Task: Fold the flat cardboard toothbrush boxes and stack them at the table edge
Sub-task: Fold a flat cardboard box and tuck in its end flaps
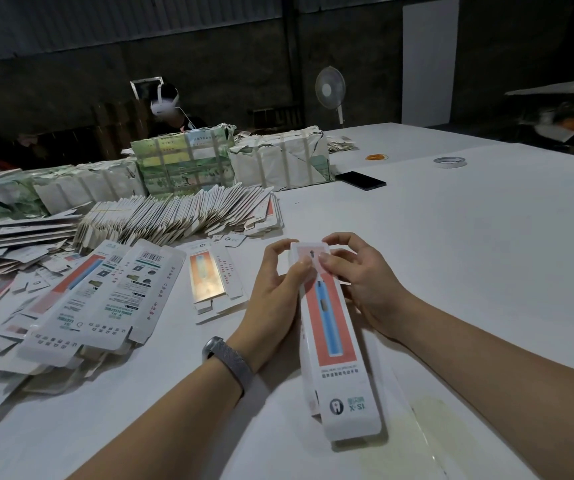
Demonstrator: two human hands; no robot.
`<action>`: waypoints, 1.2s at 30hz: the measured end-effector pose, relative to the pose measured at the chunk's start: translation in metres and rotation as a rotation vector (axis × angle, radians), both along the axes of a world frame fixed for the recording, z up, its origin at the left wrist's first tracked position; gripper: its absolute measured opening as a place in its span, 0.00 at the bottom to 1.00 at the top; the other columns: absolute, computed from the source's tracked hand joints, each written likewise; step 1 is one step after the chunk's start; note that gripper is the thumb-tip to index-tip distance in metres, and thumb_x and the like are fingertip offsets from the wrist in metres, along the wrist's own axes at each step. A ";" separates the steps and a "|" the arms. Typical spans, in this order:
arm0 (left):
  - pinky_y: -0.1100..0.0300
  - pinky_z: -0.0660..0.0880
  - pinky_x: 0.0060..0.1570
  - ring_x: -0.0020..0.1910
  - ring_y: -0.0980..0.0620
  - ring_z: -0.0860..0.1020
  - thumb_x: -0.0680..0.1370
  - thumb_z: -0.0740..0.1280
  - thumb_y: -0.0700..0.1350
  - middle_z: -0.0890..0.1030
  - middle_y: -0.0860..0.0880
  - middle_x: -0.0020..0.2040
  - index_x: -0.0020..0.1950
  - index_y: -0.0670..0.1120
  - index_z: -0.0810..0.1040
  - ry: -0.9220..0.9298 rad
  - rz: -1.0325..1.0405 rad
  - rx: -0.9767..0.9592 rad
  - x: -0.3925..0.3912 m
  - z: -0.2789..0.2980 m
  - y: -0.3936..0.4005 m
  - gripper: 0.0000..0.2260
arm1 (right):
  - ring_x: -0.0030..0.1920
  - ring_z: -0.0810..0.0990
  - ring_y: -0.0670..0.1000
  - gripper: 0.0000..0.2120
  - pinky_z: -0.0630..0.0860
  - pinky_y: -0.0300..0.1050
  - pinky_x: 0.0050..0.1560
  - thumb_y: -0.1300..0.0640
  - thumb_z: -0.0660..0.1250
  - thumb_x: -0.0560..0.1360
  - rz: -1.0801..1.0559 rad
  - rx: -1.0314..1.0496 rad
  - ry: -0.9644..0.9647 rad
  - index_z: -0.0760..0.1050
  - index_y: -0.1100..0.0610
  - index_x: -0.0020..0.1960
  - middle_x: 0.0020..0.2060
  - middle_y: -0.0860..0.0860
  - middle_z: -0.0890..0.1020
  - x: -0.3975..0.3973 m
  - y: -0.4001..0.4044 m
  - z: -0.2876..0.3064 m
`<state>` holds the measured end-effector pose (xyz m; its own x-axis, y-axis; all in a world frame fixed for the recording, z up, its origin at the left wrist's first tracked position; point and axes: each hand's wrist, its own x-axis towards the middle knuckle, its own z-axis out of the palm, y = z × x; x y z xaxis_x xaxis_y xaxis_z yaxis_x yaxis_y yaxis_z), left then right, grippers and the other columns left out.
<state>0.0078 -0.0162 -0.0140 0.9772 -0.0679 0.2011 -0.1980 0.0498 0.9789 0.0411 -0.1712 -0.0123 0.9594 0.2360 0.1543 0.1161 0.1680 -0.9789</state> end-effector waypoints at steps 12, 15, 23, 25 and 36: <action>0.53 0.82 0.33 0.40 0.41 0.86 0.75 0.73 0.53 0.83 0.40 0.51 0.56 0.61 0.68 -0.034 0.182 -0.109 0.005 -0.007 0.003 0.16 | 0.46 0.84 0.43 0.18 0.80 0.38 0.39 0.49 0.73 0.74 -0.073 -0.266 -0.152 0.73 0.43 0.62 0.57 0.43 0.79 -0.004 0.004 0.001; 0.54 0.80 0.28 0.36 0.46 0.84 0.74 0.71 0.56 0.80 0.40 0.47 0.44 0.55 0.72 -0.066 0.167 -0.074 0.008 -0.007 0.003 0.10 | 0.47 0.79 0.39 0.27 0.75 0.33 0.46 0.41 0.73 0.65 -0.062 -0.559 -0.315 0.73 0.41 0.63 0.56 0.41 0.79 -0.010 0.003 0.007; 0.62 0.75 0.32 0.37 0.52 0.83 0.83 0.64 0.41 0.83 0.51 0.42 0.44 0.42 0.78 -0.110 0.090 0.257 0.002 -0.006 -0.001 0.09 | 0.54 0.81 0.51 0.33 0.79 0.43 0.50 0.47 0.71 0.71 -0.248 -0.894 -0.364 0.67 0.44 0.74 0.64 0.50 0.79 -0.002 -0.046 0.045; 0.62 0.73 0.31 0.34 0.52 0.81 0.83 0.64 0.42 0.83 0.50 0.39 0.42 0.44 0.79 -0.099 0.086 0.270 0.003 -0.007 0.000 0.11 | 0.53 0.80 0.52 0.34 0.78 0.45 0.51 0.44 0.67 0.68 -0.321 -0.969 -0.363 0.67 0.43 0.74 0.62 0.49 0.80 -0.006 -0.069 0.056; 0.66 0.71 0.28 0.24 0.51 0.74 0.82 0.66 0.48 0.80 0.43 0.30 0.43 0.47 0.81 -0.155 -0.002 0.412 0.027 -0.033 0.013 0.10 | 0.56 0.76 0.54 0.19 0.75 0.49 0.52 0.44 0.68 0.74 -0.702 -1.679 -0.051 0.70 0.48 0.62 0.60 0.47 0.77 -0.038 -0.309 0.072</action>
<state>0.0347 -0.0034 -0.0472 0.9375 -0.1748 0.3008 -0.3441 -0.3376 0.8761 0.0028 -0.4803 0.0600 0.9407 -0.2454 0.2344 -0.2446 -0.9691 -0.0328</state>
